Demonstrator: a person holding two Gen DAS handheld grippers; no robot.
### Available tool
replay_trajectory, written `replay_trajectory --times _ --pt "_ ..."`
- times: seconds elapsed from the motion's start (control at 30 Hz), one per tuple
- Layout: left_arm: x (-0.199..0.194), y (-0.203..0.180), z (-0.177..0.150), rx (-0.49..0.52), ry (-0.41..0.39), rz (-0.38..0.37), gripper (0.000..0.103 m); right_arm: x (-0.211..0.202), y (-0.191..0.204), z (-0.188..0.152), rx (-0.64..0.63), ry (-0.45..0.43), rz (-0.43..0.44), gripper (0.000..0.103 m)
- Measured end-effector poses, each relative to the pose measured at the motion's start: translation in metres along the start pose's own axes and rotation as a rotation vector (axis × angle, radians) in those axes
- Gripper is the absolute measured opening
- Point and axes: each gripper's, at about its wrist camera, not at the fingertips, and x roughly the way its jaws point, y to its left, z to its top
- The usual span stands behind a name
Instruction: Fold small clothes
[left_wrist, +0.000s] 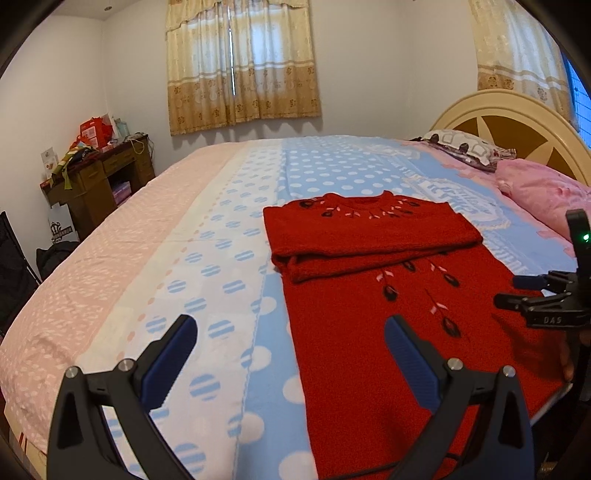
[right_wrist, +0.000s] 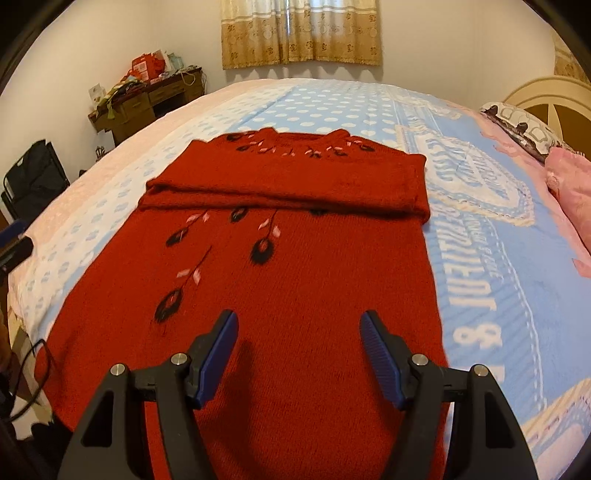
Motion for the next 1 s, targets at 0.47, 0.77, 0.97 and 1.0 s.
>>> replay_trajectory --times 0.47,0.77,0.97,1.0 --pt "-0.012 -0.012 -0.04 0.04 0.068 -0.038 0.103 -0.013 0.018 -0.031 -0.053 -0.008 -0.032 0.069" --pt "-0.004 -0.011 -0.064 -0.042 0.196 -0.095 0.103 -0.034 0.021 -0.052 -0.053 -0.022 -0.026 0.069" --pt "-0.055 0.021 -0.056 -0.08 0.083 0.013 0.103 -0.056 0.023 -0.057 -0.077 -0.076 -0.026 0.069" --pt "-0.062 0.028 -0.054 -0.094 0.056 0.039 0.103 -0.06 0.023 -0.056 -0.078 -0.086 -0.023 0.069"
